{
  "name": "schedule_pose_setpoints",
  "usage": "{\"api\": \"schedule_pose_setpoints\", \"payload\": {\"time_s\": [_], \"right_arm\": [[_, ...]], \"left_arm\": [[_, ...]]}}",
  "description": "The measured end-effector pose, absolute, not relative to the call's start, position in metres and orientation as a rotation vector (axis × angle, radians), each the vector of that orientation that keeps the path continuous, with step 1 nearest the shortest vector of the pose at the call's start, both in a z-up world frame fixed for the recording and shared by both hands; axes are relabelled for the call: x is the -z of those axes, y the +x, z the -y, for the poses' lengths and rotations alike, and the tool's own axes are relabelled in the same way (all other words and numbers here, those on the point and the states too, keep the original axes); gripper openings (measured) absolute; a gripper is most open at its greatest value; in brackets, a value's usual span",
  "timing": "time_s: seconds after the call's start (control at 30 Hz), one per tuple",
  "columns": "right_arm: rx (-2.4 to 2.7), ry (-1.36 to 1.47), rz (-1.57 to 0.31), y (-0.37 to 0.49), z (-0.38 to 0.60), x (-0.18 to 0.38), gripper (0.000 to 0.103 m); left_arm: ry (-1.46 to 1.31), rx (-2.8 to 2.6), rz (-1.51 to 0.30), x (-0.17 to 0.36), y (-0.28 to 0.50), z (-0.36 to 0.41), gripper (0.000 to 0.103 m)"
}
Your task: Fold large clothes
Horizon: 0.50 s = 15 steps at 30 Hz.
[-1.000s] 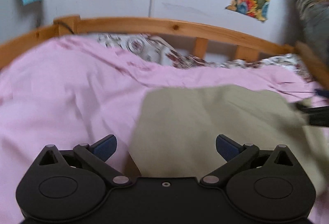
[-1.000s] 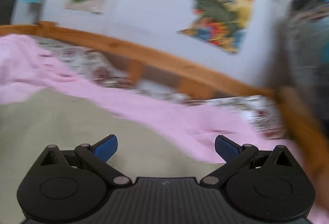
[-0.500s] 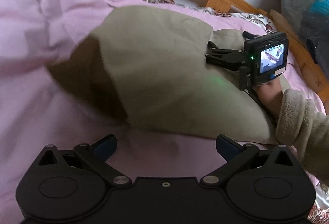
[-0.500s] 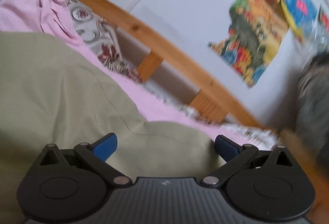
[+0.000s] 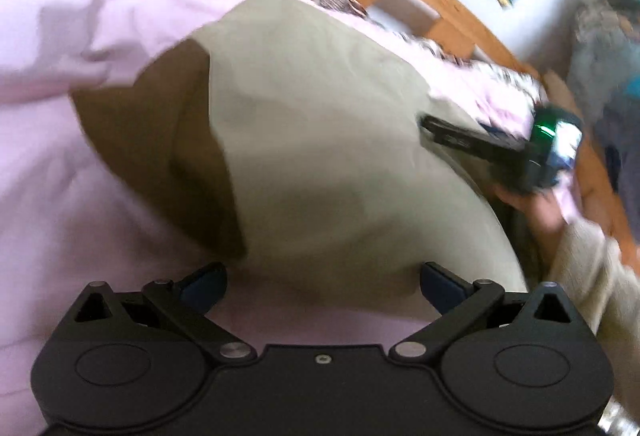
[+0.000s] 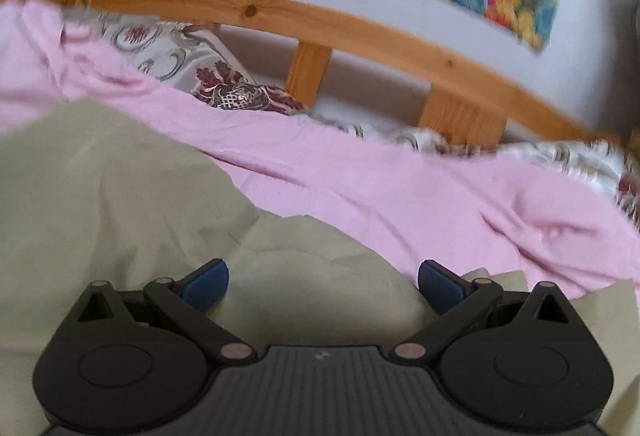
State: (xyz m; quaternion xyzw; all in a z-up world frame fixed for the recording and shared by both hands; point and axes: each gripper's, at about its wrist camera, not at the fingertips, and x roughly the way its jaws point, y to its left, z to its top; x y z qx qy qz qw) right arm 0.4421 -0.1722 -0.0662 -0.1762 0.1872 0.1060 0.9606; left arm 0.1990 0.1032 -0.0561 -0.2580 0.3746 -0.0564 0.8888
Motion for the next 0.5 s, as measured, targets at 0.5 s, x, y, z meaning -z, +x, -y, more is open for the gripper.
{"api": "schedule_pose_setpoints", "payload": {"time_s": [0.5], "right_arm": [[-0.143,-0.384,-0.271,0.313,0.173,0.11,0.103]], "left_arm": [[-0.654,-0.145,-0.664,0.045,0.196,-0.174,0.078]]}}
